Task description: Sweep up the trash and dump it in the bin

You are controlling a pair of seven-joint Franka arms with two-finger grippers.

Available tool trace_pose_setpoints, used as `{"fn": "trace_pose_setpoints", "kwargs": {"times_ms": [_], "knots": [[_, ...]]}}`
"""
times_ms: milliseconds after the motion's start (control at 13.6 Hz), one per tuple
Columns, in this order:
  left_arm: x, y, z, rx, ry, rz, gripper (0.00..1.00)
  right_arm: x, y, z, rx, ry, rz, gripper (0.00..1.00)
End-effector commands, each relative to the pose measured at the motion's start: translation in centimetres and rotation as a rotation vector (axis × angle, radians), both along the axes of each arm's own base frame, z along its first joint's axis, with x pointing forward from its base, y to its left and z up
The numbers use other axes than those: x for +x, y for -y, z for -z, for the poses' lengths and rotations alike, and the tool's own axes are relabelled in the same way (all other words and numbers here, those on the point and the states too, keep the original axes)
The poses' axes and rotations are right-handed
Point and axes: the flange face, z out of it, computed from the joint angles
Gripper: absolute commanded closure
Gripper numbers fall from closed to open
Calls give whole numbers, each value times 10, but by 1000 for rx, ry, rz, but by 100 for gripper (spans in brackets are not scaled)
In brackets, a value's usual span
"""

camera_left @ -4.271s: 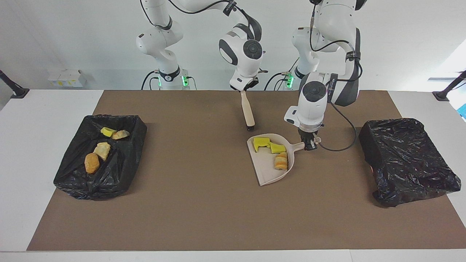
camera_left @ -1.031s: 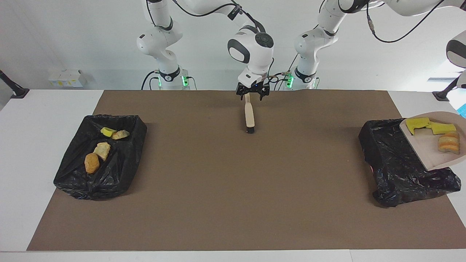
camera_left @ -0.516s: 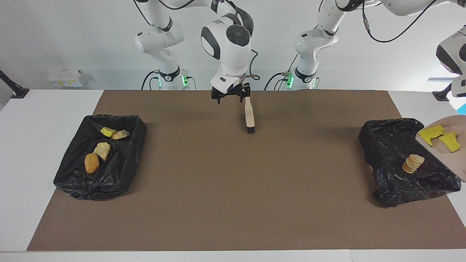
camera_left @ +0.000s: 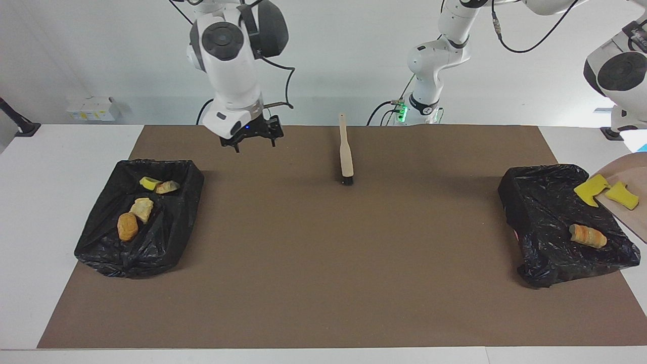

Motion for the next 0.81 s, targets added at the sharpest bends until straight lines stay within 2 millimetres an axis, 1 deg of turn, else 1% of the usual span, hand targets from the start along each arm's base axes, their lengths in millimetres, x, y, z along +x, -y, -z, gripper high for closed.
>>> {"fn": "trace_pose_setpoints", "kwargs": {"times_ms": [0, 74, 295, 368, 442, 516, 589, 663, 736], "knots": [[-9, 9, -11, 52, 12, -1, 100, 10, 54, -14, -3, 17, 33, 0], [-8, 13, -15, 75, 10, 11, 100, 14, 74, -17, -15, 34, 67, 0], [-10, 12, -20, 104, -9, 18, 100, 18, 133, -25, -26, 69, 203, 0], [-11, 14, -23, 126, -17, 17, 100, 19, 151, -26, -30, 77, 247, 0], [-10, 22, -27, 147, -40, 30, 100, 19, 164, -27, -31, 83, 290, 0], [-11, 23, -29, 152, -54, 36, 100, 18, 170, -30, -30, 93, 309, 0], [-13, 29, -36, 175, -62, 51, 100, 13, 173, -41, -27, 111, 322, 0], [-11, 39, -39, 205, -86, 73, 100, 5, 172, -58, -19, 141, 335, 0], [-9, 47, -43, 222, -112, 85, 100, -1, 169, -70, -7, 162, 357, 0]]}}
